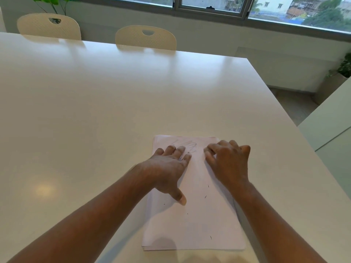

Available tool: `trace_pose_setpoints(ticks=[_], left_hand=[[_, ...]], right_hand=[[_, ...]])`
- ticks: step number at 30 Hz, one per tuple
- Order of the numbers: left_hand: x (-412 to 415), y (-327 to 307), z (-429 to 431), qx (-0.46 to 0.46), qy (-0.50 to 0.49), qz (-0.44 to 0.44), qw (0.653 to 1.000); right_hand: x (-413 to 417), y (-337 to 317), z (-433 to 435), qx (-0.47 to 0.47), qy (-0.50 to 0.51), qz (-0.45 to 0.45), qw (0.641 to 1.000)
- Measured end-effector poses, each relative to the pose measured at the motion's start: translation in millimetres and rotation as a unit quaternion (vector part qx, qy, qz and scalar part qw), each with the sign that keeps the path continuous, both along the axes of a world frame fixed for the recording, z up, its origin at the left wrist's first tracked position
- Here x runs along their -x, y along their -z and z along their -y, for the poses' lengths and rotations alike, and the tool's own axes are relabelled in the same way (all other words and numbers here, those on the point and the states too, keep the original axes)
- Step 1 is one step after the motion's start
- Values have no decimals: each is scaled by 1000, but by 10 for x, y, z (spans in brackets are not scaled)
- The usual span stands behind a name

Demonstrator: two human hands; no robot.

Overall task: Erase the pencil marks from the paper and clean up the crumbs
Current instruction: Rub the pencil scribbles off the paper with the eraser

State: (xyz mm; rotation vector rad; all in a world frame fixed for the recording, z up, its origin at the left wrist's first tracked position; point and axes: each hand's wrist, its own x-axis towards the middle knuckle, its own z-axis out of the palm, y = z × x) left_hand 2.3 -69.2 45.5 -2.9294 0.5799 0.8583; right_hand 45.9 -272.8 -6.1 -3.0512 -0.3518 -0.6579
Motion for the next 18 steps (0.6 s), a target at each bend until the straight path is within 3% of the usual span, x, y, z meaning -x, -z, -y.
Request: trace_pose_setpoints(ticks=[5, 10, 15, 18], left_hand=[[16, 1, -3, 0, 1, 5, 1000], [1, 22, -4, -2, 3, 7, 1000], [6, 25, -16, 1, 6, 7, 1000], [1, 29, -9, -3, 6, 7, 1000]], right_hand=[[-124, -62, 42, -22, 33, -13, 999], [370, 30, -119, -21, -88, -33, 995], [64, -41, 79, -29, 1, -5, 1000], [196, -42, -82, -42, -31, -24, 998]])
